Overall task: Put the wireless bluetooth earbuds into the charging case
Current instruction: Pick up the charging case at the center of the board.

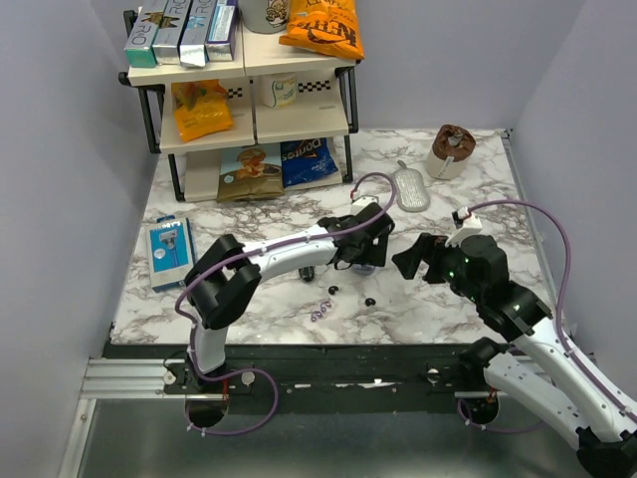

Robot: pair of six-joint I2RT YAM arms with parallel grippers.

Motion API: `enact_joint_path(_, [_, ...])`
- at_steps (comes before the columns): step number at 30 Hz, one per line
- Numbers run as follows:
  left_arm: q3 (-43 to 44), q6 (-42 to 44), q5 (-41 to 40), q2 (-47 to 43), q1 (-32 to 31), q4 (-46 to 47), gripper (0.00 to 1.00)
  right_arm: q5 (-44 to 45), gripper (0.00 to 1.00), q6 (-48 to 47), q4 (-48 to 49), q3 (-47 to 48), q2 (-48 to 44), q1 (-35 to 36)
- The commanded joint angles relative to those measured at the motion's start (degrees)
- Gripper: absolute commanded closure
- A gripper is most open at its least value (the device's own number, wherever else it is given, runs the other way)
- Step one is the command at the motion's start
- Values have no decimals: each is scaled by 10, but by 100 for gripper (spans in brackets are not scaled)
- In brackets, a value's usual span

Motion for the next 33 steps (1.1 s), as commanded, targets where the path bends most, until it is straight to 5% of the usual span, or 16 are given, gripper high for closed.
enact_joint_path(1, [37, -18, -25, 38, -16, -25, 1, 2, 0, 2, -29, 10, -17, 0])
enact_joint_path(33, [96, -43, -30, 130, -18, -76, 8, -4, 0, -1, -34, -16, -37, 0])
